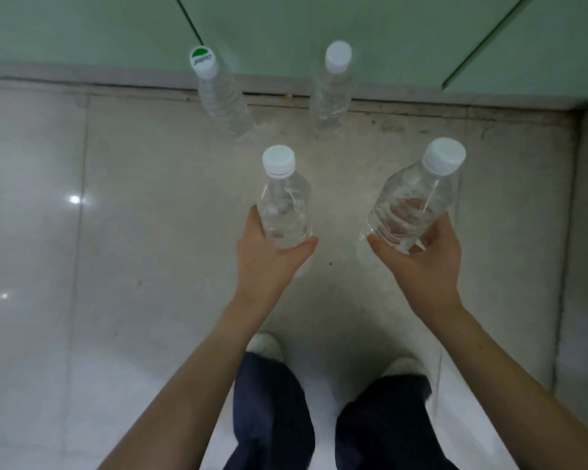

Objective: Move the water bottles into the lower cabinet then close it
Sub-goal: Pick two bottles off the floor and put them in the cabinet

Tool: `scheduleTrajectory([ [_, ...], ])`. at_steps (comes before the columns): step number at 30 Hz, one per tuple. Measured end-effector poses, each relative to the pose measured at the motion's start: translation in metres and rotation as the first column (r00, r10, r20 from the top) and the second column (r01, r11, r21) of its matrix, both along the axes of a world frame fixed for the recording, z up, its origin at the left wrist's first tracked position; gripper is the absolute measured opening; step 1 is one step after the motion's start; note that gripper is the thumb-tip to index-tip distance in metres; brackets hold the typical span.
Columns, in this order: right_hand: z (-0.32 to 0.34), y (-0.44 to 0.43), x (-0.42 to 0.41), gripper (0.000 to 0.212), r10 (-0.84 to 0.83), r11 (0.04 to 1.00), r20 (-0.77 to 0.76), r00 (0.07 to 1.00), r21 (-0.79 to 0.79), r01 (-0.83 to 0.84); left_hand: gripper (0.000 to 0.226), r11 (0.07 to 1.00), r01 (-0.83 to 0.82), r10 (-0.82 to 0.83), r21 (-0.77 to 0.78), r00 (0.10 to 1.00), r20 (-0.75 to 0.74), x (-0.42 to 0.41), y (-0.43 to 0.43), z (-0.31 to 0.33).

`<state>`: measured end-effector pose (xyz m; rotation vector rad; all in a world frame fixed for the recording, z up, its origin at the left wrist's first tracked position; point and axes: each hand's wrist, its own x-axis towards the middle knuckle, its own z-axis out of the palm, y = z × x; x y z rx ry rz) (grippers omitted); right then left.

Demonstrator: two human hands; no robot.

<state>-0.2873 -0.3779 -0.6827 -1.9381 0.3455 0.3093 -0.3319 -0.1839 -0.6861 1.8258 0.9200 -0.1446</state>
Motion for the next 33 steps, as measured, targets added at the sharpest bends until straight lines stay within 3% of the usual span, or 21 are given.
scheduleTrajectory([
  [5,0.156,-0.005,-0.025,0.054,0.044,0.998,-0.066,0.997,-0.038,-0.046,0.061,0.999,0.014,-0.015,-0.041,1.000,-0.022,-0.030,-0.003,0.160],
  [9,0.321,-0.005,-0.036,0.052,0.051,0.998,-0.112,0.992,0.038,-0.047,0.058,0.998,0.026,-0.024,-0.058,0.999,0.038,-0.048,0.000,0.324],
  [13,0.485,-0.002,-0.046,0.052,0.114,0.991,-0.068,0.991,0.081,-0.108,0.066,0.996,0.035,-0.027,-0.083,0.995,0.096,-0.057,0.011,0.484],
  [18,0.640,0.005,-0.053,0.047,0.157,0.981,0.064,0.985,0.101,-0.163,0.056,0.998,0.011,0.004,-0.064,0.973,0.232,-0.063,0.028,0.648],
  [24,0.753,0.029,-0.046,0.046,0.213,0.962,0.312,0.926,0.101,-0.255,0.044,0.997,-0.079,0.059,0.022,0.878,0.476,-0.069,0.044,0.783],
  [28,0.787,0.041,-0.041,0.049,0.311,0.920,0.431,0.847,0.087,-0.382,0.052,0.970,-0.236,0.168,0.056,0.821,0.545,-0.088,0.050,0.819],
  [33,0.787,0.047,-0.050,0.049,0.527,0.806,0.413,0.742,0.032,-0.591,0.047,0.869,-0.494,0.406,0.035,0.750,0.523,-0.143,0.031,0.823],
])
